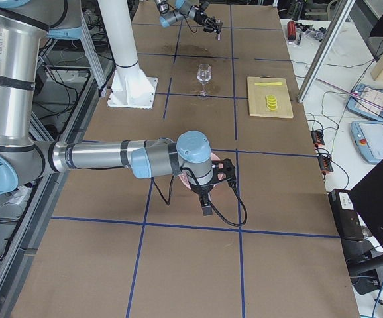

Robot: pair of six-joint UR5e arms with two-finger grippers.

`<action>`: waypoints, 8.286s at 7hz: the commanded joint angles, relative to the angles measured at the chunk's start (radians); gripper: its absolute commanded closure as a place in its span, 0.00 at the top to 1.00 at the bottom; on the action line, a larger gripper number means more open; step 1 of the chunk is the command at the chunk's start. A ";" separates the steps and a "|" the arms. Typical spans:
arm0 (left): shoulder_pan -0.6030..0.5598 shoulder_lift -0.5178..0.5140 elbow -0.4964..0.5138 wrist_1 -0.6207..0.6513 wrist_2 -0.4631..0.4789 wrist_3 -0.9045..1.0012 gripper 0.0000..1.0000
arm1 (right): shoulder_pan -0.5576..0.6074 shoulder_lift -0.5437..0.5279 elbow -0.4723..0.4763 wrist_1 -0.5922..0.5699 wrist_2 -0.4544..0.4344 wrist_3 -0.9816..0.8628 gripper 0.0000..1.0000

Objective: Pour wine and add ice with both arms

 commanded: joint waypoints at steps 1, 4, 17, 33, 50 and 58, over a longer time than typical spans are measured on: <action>0.138 -0.001 0.042 -0.031 0.137 -0.081 0.00 | 0.000 0.000 0.000 0.000 0.000 0.000 1.00; 0.246 -0.010 0.102 -0.031 0.210 -0.150 0.00 | 0.000 0.000 0.000 0.000 0.000 0.000 1.00; 0.304 -0.011 0.111 -0.032 0.270 -0.152 0.78 | 0.000 0.001 0.000 0.000 0.000 0.001 1.00; -0.267 -0.018 -0.034 -0.010 -0.184 0.353 1.00 | 0.000 0.010 0.000 0.000 0.000 0.003 1.00; -1.193 -0.076 -0.112 1.615 -1.401 0.707 1.00 | -0.001 0.021 0.001 0.006 0.005 0.020 1.00; -1.185 -0.077 -0.119 1.560 -1.402 0.707 1.00 | -0.545 -0.068 0.066 0.544 -0.305 0.858 0.81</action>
